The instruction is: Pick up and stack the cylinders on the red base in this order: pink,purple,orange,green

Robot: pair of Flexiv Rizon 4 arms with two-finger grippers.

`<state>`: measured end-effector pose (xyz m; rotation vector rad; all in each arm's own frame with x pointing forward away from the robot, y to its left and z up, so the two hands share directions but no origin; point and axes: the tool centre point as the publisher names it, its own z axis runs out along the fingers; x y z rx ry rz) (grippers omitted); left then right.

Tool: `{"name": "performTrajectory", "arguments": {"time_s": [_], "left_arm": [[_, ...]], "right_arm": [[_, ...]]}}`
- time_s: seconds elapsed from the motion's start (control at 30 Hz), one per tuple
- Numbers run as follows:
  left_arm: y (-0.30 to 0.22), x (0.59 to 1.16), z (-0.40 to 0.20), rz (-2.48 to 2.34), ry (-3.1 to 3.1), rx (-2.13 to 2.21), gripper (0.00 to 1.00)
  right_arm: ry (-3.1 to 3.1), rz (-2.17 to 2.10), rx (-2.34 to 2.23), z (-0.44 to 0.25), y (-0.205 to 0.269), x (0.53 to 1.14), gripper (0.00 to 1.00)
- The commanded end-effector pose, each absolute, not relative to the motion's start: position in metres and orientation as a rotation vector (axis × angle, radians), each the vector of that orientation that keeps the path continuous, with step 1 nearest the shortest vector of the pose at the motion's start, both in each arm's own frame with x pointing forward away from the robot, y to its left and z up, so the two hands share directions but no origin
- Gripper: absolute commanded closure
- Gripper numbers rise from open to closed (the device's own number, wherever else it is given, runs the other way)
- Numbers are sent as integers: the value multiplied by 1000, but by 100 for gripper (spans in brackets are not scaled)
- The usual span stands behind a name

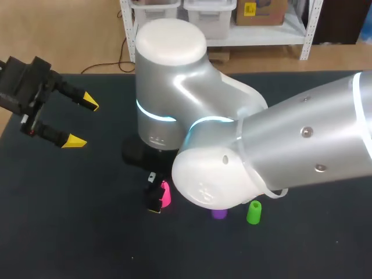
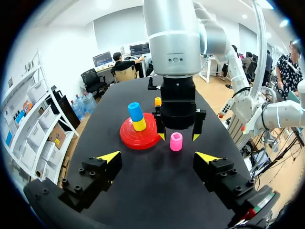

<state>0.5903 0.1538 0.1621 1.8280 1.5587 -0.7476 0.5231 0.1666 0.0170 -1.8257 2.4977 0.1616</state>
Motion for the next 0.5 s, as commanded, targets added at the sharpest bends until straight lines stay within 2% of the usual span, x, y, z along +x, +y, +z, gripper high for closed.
{"name": "performTrajectory", "arguments": {"time_s": [0.03, 0.5], "left_arm": [[154, 590, 161, -745, 1554, 1826, 0], [154, 590, 161, -745, 1554, 1826, 0]], "right_arm": [[2492, 149, -1815, 15, 166, 522, 0], [2492, 119, -1808, 13, 166, 523, 0]]}}
